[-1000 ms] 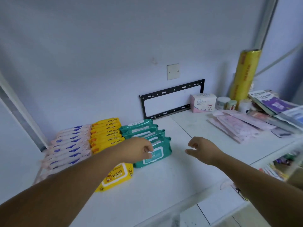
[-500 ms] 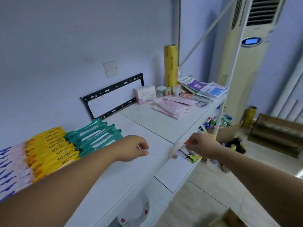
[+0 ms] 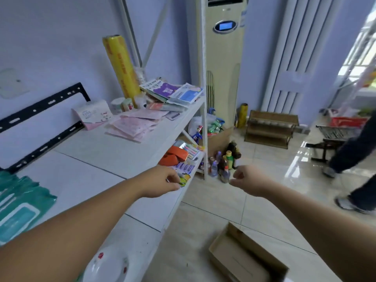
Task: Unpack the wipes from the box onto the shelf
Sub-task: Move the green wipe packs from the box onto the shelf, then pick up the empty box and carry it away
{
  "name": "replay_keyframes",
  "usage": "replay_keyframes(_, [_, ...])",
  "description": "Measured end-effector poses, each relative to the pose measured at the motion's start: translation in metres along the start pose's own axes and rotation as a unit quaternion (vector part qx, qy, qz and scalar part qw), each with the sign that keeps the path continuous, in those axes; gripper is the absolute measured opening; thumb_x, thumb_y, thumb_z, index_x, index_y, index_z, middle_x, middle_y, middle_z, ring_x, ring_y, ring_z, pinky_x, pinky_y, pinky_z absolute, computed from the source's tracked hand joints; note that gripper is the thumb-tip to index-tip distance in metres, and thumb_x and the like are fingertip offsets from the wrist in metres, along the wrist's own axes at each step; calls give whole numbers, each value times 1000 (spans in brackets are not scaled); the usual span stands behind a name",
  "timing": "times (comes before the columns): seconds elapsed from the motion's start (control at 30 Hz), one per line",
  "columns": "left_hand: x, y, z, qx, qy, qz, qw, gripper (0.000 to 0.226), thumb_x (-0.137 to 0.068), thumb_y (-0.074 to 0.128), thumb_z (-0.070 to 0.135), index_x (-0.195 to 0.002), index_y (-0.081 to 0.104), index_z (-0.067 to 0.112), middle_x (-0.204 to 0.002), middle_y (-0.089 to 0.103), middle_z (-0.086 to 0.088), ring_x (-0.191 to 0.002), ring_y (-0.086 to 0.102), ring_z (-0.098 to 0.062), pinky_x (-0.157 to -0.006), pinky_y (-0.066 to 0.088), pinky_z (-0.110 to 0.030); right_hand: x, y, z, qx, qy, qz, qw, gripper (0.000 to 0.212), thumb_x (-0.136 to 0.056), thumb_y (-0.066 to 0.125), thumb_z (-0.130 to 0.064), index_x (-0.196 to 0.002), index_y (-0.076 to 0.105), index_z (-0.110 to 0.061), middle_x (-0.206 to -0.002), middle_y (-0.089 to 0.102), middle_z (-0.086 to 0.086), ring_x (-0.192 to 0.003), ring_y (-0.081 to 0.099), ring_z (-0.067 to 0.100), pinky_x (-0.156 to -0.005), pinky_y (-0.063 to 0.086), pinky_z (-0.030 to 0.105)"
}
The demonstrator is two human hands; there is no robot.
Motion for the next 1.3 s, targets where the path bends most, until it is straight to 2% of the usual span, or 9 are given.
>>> replay_keyframes(0.1, [-41,28,32,-27,1,-41,999,27,-92,67,43,-113,73,27,-110,68,13,-100,63,-5,-87,51,-22,-13,-1,65,-20,44,-2,999,32,-88,70,-46,-103,67,-17,-95,67,3,-87,64,19,-80,57,37])
replay_keyframes(0.2, [-78,56,52,-40,1,-77,996,26,-92,66,44,-112,71,28,-107,66,16,-97,61,-1,-78,45,-16,-23,5,121,-42,78,-6,996,32,-87,68,-50,-98,66,-20,-92,66,-3,-83,62,15,-69,52,31])
replay_keyframes(0.3, [-114,86,65,-53,5,-112,992,26,-91,67,45,-109,72,28,-108,69,15,-98,64,-4,-84,50,-21,-22,18,164,-66,107,-23,992,30,-89,67,-46,-77,57,-20,-72,58,-4,-67,55,14,-55,38,27])
replay_keyframes(0.47, [-160,136,74,-97,19,-183,978,25,-91,68,45,-107,72,27,-108,71,9,-100,65,-10,-93,55,-34,-13,47,220,-102,190,-46,975,47,-90,67,-38,-72,56,4,-68,52,28,-66,53,41,-57,37,34])
replay_keyframes(0.63, [-205,174,73,-122,42,-248,960,27,-93,66,45,-106,72,23,-107,71,3,-99,64,-15,-84,51,-28,6,70,256,-122,254,-40,959,53,-88,65,-40,-57,28,-19,-58,28,4,-54,28,21,-55,19,33])
replay_keyframes(0.83, [-247,212,60,-112,43,-301,946,33,-94,66,40,-98,75,8,-93,74,-8,-82,64,-17,-69,45,-26,48,89,284,-132,343,-8,930,52,-83,65,-34,-55,25,-19,-55,22,3,-51,23,20,-53,16,33])
replay_keyframes(0.93, [-257,232,53,-129,49,-326,935,28,-93,68,38,-89,73,11,-91,73,-7,-87,67,-22,-76,49,-29,62,103,293,-128,364,-17,922,51,-84,64,-33,-54,26,-17,-51,22,1,-49,22,19,-51,16,33])
replay_keyframes(1.1, [-265,269,44,-184,61,-355,914,33,-89,66,37,-64,56,18,-64,58,3,-65,55,-18,-62,39,-29,81,136,320,-131,403,-22,906,48,-83,64,-32,-57,26,-19,-54,22,0,-51,22,20,-51,15,33])
replay_keyframes(1.3, [-280,340,5,-178,15,-374,910,32,-89,65,39,-70,61,13,-71,63,-4,-72,60,-25,-67,45,-30,84,206,379,-138,449,-58,881,40,-82,61,-32,-61,31,-15,-59,24,5,-54,25,22,-52,15,34])
Point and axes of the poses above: each hand's wrist, its own x-axis away from the middle knuckle, its own y-axis out of the palm, z = x × y, the point moved 8 cm from there along -x, towards the middle knuckle
